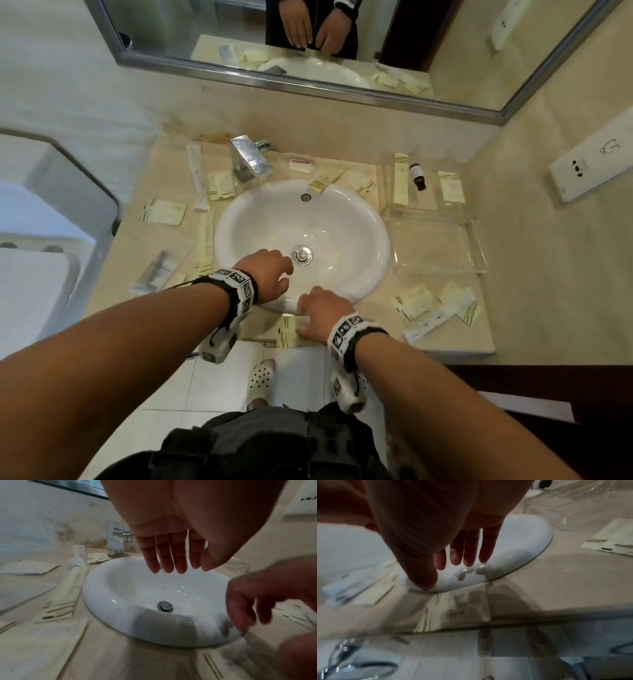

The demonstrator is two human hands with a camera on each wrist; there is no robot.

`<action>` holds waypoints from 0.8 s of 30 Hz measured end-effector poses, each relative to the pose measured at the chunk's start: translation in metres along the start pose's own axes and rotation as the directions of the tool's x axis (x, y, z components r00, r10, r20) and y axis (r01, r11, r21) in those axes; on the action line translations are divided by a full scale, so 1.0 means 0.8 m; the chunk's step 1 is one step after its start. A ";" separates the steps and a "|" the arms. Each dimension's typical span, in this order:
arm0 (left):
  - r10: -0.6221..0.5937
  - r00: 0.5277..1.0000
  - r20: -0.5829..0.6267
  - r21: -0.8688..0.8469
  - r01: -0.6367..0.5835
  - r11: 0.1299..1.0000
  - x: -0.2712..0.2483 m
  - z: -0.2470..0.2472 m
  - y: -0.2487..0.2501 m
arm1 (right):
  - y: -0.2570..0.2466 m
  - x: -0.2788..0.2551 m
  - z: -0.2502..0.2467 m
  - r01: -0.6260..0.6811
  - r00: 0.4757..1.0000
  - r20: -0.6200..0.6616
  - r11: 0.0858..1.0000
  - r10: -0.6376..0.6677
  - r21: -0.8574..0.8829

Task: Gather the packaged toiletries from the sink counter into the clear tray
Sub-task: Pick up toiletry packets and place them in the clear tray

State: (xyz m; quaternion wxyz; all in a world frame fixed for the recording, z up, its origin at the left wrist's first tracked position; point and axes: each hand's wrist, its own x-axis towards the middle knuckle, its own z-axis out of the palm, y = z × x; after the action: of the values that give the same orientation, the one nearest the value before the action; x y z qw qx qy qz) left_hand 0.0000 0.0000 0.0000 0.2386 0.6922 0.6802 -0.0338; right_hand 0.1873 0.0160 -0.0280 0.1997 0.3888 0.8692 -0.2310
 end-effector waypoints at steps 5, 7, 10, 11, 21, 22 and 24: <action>-0.052 0.999 0.002 -0.017 0.053 0.998 -0.009 -0.001 -0.015 | -0.009 -0.009 0.033 0.111 0.990 0.107 0.967 -0.088 -0.231; -0.056 0.998 -0.002 -0.018 0.056 0.998 -0.012 -0.002 -0.018 | -0.008 -0.007 0.038 0.140 0.988 0.100 0.949 -0.116 -0.282; -0.070 0.997 -0.007 -0.024 0.070 0.997 -0.016 -0.002 -0.023 | -0.012 -0.007 0.043 0.150 0.987 0.112 0.930 -0.118 -0.336; -0.069 0.998 -0.006 -0.027 0.069 0.997 -0.017 -0.002 -0.023 | -0.015 -0.009 0.043 0.142 0.987 0.120 0.926 -0.105 -0.349; -0.057 0.998 0.020 -0.028 0.057 0.998 -0.011 -0.012 -0.025 | -0.014 0.002 0.016 0.101 0.995 0.002 0.965 -0.103 -0.241; -0.050 0.998 0.022 -0.032 0.051 0.998 -0.010 -0.013 -0.023 | -0.011 0.005 0.010 0.078 0.995 -0.048 0.975 -0.090 -0.209; -0.035 0.999 0.024 -0.044 0.036 0.998 -0.006 -0.016 -0.018 | -0.005 0.011 -0.002 0.038 0.988 -0.142 0.987 -0.061 -0.155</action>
State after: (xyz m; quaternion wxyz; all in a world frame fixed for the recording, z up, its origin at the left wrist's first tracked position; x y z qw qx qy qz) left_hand -0.0179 -0.0001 0.0086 0.2612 0.6741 0.6902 -0.0308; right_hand 0.1788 0.0197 -0.0300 0.1587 0.3666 0.9060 -0.1400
